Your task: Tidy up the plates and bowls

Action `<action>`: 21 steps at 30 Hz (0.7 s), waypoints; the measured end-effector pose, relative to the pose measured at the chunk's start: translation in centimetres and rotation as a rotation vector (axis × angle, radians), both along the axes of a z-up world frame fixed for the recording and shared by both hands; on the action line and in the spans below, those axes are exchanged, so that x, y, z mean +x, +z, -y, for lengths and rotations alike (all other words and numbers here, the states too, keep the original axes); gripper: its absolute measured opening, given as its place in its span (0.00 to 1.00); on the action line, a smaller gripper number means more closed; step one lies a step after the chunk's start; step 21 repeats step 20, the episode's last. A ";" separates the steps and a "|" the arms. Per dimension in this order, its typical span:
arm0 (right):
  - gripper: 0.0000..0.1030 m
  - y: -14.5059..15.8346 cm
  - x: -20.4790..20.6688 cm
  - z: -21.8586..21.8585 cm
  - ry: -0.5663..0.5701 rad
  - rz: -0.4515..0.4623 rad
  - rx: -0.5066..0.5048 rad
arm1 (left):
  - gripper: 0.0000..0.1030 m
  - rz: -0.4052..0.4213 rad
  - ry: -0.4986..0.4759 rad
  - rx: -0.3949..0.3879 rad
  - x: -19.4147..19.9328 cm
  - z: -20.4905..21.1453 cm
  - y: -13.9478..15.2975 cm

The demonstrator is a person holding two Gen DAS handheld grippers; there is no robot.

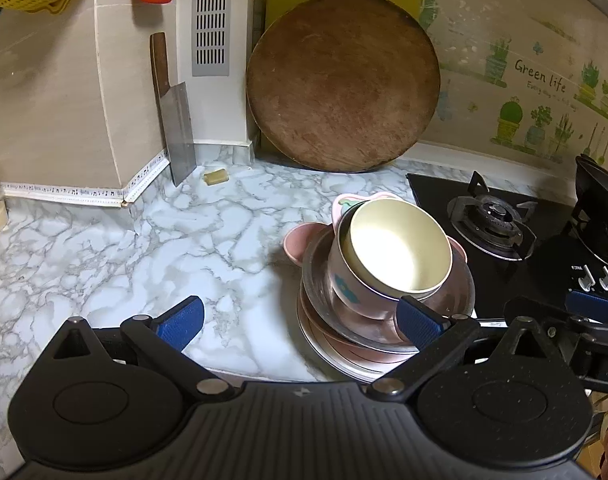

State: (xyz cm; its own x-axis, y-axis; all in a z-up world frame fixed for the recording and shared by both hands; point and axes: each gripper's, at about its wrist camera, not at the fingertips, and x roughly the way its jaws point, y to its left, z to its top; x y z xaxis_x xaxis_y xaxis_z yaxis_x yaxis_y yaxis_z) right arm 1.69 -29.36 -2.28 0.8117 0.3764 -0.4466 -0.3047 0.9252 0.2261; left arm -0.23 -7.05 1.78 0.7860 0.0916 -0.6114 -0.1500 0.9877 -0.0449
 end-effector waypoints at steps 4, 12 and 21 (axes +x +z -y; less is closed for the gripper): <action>1.00 0.2 0.1 0.2 0.001 0.003 0.005 | 1.00 -0.005 0.001 -0.002 0.1 0.3 0.0; 1.00 0.5 0.6 0.6 0.024 0.009 0.003 | 1.00 0.002 0.010 0.000 0.2 0.9 0.1; 1.00 0.3 1.1 1.2 0.037 0.005 0.008 | 1.00 -0.002 0.024 -0.006 0.6 1.4 0.1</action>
